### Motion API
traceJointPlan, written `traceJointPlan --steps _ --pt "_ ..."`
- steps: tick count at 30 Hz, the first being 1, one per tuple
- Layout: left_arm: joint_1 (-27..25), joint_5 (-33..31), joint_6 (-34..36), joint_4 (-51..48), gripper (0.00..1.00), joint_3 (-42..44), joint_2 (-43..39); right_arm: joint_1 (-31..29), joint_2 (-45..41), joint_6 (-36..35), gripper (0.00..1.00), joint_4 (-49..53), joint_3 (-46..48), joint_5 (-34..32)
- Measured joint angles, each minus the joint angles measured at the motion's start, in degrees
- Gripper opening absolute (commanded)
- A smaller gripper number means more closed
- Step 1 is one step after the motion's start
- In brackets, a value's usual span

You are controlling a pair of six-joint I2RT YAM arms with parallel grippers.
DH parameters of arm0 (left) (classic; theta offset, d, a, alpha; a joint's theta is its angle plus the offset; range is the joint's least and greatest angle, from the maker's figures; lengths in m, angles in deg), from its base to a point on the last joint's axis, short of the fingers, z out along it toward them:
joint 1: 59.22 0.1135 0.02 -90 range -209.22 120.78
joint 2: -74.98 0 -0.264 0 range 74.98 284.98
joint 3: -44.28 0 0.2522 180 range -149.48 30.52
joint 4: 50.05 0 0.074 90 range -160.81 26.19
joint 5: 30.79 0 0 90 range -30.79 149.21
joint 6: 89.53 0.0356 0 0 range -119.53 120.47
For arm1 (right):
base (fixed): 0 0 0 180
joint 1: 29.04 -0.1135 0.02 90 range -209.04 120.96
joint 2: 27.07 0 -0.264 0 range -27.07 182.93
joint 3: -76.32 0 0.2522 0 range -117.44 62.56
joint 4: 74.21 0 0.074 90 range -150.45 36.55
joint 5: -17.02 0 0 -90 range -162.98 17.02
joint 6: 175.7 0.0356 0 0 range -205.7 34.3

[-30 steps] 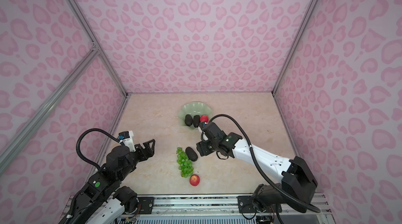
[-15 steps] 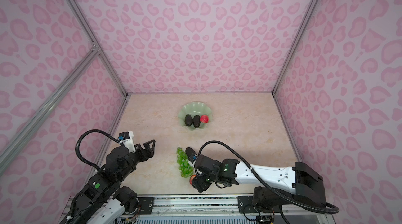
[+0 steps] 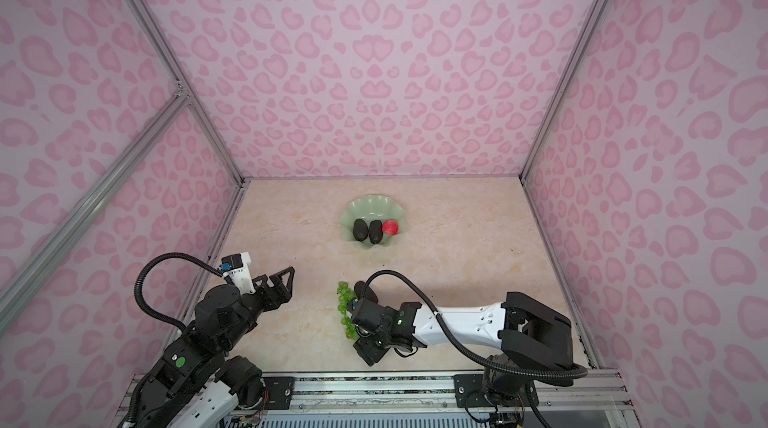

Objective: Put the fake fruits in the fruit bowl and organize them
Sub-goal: 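Reach the right gripper to the red apple near the table edge and grasp it, then carry the apple into the bowl and release it with the right gripper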

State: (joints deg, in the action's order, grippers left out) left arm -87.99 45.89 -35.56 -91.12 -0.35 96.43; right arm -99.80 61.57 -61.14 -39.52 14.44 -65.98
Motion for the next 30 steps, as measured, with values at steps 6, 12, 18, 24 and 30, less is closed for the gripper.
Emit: traceJointPlan --steps 6,12,18,24,30 --pt "0.0 0.0 0.0 0.0 0.92 0.0 0.0 0.0 1.7 -0.2 0.45 0.4 -0.8 -1.5" --pt "0.0 -0.1 0.0 0.1 0.92 0.0 0.7 0.1 -3.5 0.3 0.36 4.4 1.1 -3.6" --pt "0.0 0.1 0.3 1.2 0.92 -0.2 2.6 4.7 -13.8 1.5 0.33 13.3 -2.8 -7.5" --pt "0.0 4.2 2.4 3.4 0.92 -0.3 4.0 19.1 -11.6 -1.4 0.33 13.0 -15.6 -10.4" --pt "0.0 11.1 5.3 4.7 0.92 -2.2 5.8 29.6 6.0 -6.6 0.33 8.7 -33.5 -8.9"
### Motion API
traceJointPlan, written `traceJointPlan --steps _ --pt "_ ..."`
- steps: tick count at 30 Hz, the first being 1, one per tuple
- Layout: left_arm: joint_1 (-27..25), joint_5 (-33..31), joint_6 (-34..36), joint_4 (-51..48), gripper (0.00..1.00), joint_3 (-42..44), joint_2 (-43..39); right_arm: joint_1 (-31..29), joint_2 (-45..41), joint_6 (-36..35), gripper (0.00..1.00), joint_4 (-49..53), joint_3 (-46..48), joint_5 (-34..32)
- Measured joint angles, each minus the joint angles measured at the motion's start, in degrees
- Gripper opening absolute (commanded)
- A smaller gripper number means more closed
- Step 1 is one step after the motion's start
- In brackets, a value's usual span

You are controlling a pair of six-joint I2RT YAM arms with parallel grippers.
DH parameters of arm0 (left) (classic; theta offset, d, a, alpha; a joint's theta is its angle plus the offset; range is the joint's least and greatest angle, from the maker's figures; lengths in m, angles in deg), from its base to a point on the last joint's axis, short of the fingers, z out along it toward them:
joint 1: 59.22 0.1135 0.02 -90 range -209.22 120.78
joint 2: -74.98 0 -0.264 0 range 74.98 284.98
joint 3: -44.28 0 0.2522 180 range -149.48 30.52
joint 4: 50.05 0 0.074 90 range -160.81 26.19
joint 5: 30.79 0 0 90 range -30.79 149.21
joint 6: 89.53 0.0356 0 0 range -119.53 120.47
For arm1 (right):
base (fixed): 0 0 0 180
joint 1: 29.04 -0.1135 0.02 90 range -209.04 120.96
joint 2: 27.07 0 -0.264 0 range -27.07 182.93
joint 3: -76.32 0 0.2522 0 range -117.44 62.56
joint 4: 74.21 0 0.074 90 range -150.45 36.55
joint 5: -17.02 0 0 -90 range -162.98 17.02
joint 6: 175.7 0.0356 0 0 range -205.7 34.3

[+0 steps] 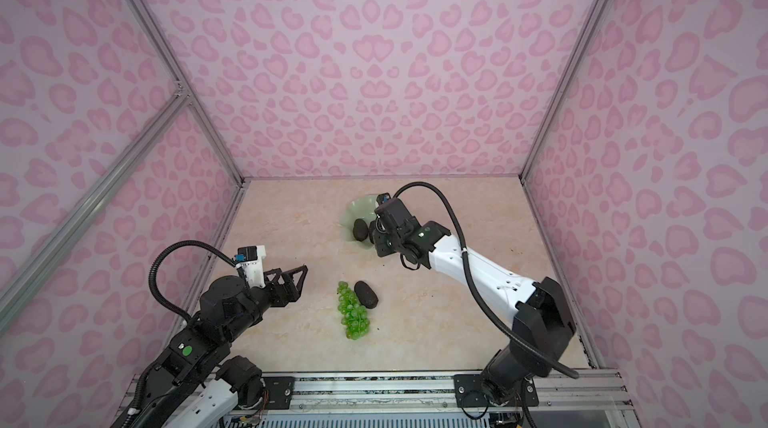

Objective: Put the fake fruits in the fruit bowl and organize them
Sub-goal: 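Carry the apple into the bowl and release it with the right gripper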

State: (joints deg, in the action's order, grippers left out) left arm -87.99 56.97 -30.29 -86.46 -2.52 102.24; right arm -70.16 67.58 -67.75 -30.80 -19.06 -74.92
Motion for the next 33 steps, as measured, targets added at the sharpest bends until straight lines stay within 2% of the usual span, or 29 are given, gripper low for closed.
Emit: traceJointPlan --steps 8,16,25,30,33 --pt "0.0 6.3 2.3 -0.4 0.92 -1.5 3.0 8.4 25.3 -4.6 0.32 1.0 -27.5 3.1" --pt "0.0 9.1 2.7 -0.5 0.92 -1.9 4.6 11.4 41.2 -5.1 0.34 4.6 -42.3 3.9" --pt "0.0 9.3 2.7 -0.6 0.91 -1.9 4.9 11.2 46.3 -5.0 0.59 6.6 -45.9 5.2" --pt "0.0 7.5 2.3 -1.4 0.91 -1.7 4.8 11.2 44.5 -5.0 0.62 7.0 -46.0 5.4" --pt "0.0 6.7 2.3 -1.5 0.91 -1.6 4.9 11.0 39.4 -5.1 0.62 6.4 -41.8 5.2"
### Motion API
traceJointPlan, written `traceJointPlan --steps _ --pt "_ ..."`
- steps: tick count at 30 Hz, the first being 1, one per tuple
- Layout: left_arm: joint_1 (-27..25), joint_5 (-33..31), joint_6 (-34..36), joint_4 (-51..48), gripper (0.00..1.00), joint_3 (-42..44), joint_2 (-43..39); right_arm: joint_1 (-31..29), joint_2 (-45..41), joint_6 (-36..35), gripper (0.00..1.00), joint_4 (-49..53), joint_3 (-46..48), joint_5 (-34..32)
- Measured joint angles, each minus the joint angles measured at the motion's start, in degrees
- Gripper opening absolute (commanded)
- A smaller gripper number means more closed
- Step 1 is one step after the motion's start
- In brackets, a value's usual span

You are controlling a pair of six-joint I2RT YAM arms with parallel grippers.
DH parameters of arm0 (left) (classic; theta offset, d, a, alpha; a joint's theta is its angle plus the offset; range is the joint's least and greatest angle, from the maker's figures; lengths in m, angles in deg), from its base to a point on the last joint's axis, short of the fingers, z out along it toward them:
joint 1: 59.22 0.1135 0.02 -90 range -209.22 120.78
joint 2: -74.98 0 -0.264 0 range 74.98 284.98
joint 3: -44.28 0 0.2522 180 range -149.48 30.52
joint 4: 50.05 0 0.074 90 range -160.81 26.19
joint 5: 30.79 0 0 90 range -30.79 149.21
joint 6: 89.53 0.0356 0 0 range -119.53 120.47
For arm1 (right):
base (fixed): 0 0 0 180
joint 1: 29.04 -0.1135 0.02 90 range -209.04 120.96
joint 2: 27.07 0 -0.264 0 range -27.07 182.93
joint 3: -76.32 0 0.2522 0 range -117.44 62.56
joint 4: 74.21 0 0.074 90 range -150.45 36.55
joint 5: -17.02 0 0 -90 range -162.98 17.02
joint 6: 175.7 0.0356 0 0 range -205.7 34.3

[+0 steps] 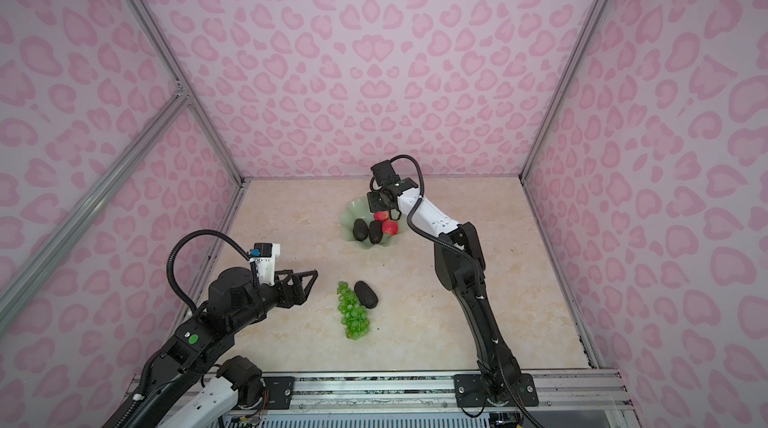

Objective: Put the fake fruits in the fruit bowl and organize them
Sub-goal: 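Carry the apple into the bowl and release it with the right gripper, then grasp the last avocado beside the grapes with the right gripper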

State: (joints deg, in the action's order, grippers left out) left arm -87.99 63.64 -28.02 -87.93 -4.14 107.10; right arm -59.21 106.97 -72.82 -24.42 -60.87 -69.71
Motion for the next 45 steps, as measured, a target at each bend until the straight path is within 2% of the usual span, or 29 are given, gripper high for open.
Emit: traceJointPlan --steps 4,10,16,20,24,41,45 --pt "0.0 -2.7 -0.5 -0.2 0.91 0.6 -0.1 -1.8 -12.5 0.2 0.62 -2.8 12.2 -0.4" --pt "0.0 -6.4 -1.1 -0.2 0.91 1.7 -1.1 -7.9 -34.0 2.4 0.63 -8.6 39.3 -0.1" --pt "0.0 -7.5 -1.5 -0.2 0.91 1.9 -2.4 -16.7 -43.8 7.9 0.62 -8.0 56.5 1.1" --pt "0.0 -7.7 -1.5 -0.2 0.91 2.1 -2.7 -22.4 -44.5 11.3 0.62 -7.9 61.0 2.8" --pt "0.0 -7.7 -1.5 -0.2 0.91 2.1 -3.2 -24.2 -41.6 14.0 0.62 -8.0 61.7 2.7" --pt "0.0 -8.5 -3.1 -1.3 0.91 3.0 -7.1 -24.5 -31.6 18.0 0.56 -13.2 59.1 0.4" --pt "0.0 -8.5 -3.2 -1.5 0.91 2.9 -7.0 -24.2 -30.5 18.0 0.48 -14.5 58.6 0.0"
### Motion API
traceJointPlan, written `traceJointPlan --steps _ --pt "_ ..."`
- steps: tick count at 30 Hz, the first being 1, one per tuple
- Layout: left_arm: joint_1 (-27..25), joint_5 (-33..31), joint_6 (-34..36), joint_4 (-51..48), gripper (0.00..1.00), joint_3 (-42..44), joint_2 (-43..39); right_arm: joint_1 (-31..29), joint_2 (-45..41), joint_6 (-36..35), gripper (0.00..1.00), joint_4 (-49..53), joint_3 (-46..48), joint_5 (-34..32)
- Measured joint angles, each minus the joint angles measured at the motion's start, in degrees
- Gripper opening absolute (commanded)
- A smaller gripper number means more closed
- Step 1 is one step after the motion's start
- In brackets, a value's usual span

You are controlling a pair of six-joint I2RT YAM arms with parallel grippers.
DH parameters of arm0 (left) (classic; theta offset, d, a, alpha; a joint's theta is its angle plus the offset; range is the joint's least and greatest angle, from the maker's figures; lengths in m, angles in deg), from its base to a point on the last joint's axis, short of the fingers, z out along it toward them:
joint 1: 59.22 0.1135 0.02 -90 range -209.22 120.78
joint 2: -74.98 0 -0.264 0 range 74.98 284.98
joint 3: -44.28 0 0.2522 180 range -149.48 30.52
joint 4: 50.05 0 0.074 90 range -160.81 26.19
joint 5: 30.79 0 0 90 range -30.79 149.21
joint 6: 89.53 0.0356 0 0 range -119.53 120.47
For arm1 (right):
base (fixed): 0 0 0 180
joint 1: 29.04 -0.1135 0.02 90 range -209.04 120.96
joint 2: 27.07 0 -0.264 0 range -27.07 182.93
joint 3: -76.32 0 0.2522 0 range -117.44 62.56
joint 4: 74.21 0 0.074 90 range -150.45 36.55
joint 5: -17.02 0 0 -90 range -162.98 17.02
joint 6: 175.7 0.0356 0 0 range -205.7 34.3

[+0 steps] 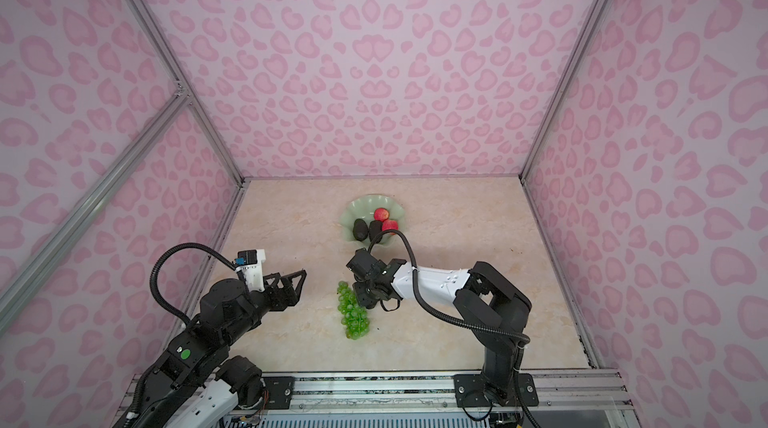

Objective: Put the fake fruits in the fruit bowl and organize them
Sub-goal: 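Grasp the last avocado beside the grapes with the right gripper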

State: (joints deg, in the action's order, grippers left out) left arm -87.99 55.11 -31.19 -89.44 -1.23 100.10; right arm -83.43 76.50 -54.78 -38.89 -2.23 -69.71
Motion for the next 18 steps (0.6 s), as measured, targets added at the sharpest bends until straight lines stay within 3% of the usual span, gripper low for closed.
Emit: traceJointPlan --steps 9,18 --pt "0.0 -0.4 0.0 0.0 0.91 -0.2 0.6 0.9 0.3 -0.5 0.24 -0.9 -0.5 -0.3" --pt "0.0 -0.5 0.0 0.6 0.91 0.1 3.0 2.7 -9.7 -2.7 0.2 4.3 -0.5 -4.4"
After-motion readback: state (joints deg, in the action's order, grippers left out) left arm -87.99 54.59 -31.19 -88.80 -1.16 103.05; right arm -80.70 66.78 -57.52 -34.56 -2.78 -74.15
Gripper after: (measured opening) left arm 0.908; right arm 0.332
